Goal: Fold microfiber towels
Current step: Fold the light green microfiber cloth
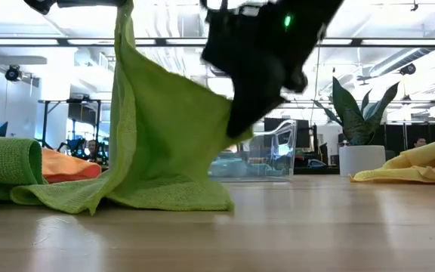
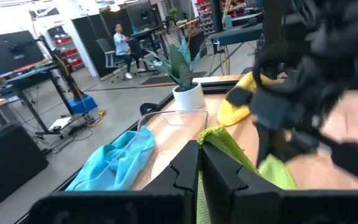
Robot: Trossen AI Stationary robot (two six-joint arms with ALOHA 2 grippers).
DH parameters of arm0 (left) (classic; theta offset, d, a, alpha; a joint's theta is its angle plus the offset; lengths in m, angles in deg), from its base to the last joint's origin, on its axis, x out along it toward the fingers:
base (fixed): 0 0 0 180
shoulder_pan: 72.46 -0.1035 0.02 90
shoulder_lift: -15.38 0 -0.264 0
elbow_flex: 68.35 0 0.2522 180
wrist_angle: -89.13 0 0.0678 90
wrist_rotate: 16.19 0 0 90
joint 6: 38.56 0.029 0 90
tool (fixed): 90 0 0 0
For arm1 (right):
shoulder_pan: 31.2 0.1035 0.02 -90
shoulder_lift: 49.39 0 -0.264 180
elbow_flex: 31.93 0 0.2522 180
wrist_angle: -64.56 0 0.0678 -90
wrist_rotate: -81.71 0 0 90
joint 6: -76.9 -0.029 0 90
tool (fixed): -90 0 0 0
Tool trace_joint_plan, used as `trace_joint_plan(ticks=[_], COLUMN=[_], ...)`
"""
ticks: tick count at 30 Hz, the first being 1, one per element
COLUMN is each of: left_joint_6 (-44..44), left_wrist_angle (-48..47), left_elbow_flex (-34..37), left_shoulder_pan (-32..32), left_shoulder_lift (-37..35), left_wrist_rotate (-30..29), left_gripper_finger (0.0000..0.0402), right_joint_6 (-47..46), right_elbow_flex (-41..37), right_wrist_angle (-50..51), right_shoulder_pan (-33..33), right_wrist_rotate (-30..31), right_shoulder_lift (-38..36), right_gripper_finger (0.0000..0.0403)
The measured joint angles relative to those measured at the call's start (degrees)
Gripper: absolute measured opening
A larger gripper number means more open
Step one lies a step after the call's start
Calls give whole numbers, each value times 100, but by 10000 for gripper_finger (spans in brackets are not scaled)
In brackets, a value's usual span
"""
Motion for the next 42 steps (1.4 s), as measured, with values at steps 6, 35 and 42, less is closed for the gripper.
trace_joint_plan(ticks=[6,35,42], left_joint_6=[556,422,-1234], left_wrist_angle=[6,-45,-51], left_elbow_flex=[-362,-1229,151], left_shoulder_pan=[9,-58,-527], left_shoulder_lift=[-17,249,298], left_wrist_rotate=[314,1390,1391], left_gripper_finger=[0,0,0], right_joint_6=[458,-228,-166], right_elbow_flex=[135,-163,-1115], right_wrist_angle=[866,2564,2521], right_shoulder_pan=[159,1341,374], right_wrist_rotate=[-30,-146,58], right_shoulder_lift=[-832,-2947,-2126], right_gripper_finger=[9,9,9])
